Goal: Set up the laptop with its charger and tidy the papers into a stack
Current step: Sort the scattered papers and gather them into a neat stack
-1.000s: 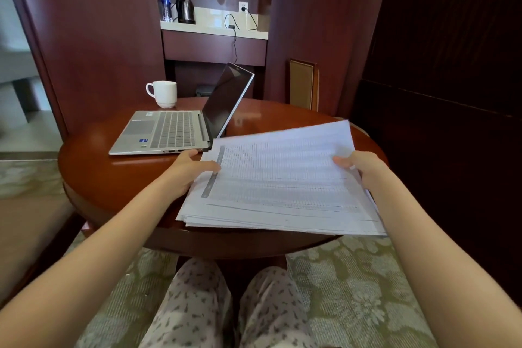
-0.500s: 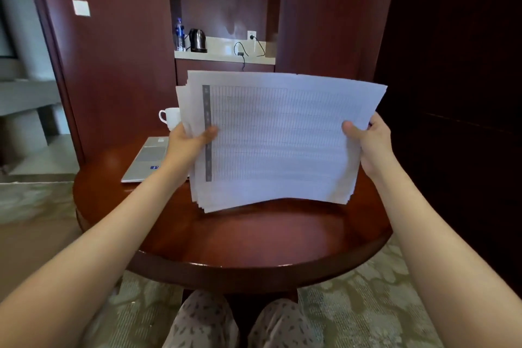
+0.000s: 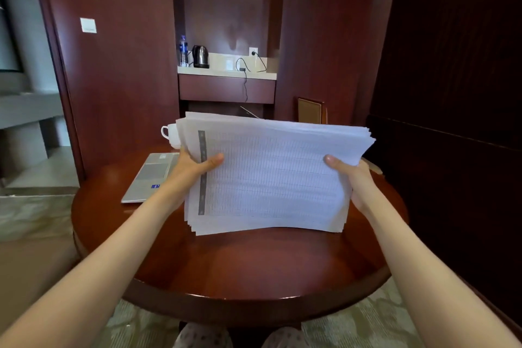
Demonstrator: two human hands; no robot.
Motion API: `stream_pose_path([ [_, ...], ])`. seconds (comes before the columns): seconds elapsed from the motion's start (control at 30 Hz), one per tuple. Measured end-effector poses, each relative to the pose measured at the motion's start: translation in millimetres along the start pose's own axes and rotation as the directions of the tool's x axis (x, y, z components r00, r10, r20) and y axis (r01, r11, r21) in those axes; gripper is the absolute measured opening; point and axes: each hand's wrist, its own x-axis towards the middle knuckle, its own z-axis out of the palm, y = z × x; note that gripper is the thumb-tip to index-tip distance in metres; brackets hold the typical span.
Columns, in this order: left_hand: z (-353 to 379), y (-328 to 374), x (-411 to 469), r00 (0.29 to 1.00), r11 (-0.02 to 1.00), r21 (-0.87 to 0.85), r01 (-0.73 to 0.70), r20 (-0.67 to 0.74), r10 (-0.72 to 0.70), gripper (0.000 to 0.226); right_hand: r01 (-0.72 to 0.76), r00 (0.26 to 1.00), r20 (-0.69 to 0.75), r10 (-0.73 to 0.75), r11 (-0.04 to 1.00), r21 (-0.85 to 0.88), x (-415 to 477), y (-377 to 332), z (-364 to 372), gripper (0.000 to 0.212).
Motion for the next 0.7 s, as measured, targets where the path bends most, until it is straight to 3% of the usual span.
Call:
stream_pose_path([
  [0.07,4.2,2.4,6.1,1.000,0.999,0.030,-0.010,-0.002,0.010,0.060,0.026,0.998,-0.048,-0.026,1.000,-0.006,3.0,-1.5,-0.4,0.032],
  [0.13,2.5,0.7,12.5,1.000,0.998,0.065,-0.004,-0.017,0.005,0.061,0.037,0.996,-0.083,-0.038,0.999,-0.011,3.0,-1.2,-1.4,0.029],
  [0.2,-1.7,-2.0,15.7,0.999,0.999,0.040,-0.012,-0.034,0.013,0.066,0.040,0.997,-0.069,-0.041,0.999,-0.018,-0.5,-0.8,-4.0,0.041],
  [0.27,-6.4,-5.2,17.5,0.997,0.999,-0.017,-0.033,-0.069,0.032,0.065,0.044,0.998,-0.037,-0.046,0.998,-0.051,-2.3,0.2,-9.4,0.075],
  [0.33,-10.3,-7.1,19.6,0.996,0.998,-0.053,-0.044,-0.080,0.039,0.073,0.057,0.998,0.006,-0.057,0.998,-0.035,-1.6,-0.2,-13.5,0.094],
  [0.43,-6.2,-5.0,20.5,0.999,0.997,-0.065,-0.030,0.027,0.031,0.090,0.011,0.997,0.076,-0.007,0.999,-0.051,1.8,-2.2,-11.8,0.099],
  [0.5,0.1,-3.4,20.5,0.998,0.999,-0.028,-0.032,0.059,0.034,0.069,0.009,0.996,0.087,-0.003,0.997,-0.072,3.3,-3.5,-6.5,0.093],
  [0.57,2.1,-3.4,24.1,0.999,1.000,-0.013,-0.015,0.034,0.015,0.052,0.006,1.000,0.019,-0.005,0.999,-0.044,3.3,-2.9,-2.0,0.080],
  [0.63,-1.1,-3.0,25.5,0.999,0.999,0.002,0.046,0.027,-0.046,0.051,0.012,0.996,-0.088,-0.008,0.999,0.042,0.5,-0.2,-0.7,0.067],
  [0.7,-10.9,-6.4,23.8,0.987,0.991,0.031,0.134,0.085,-0.136,0.058,0.042,0.981,-0.193,-0.015,0.990,0.136,-2.6,3.3,-3.2,0.083],
])
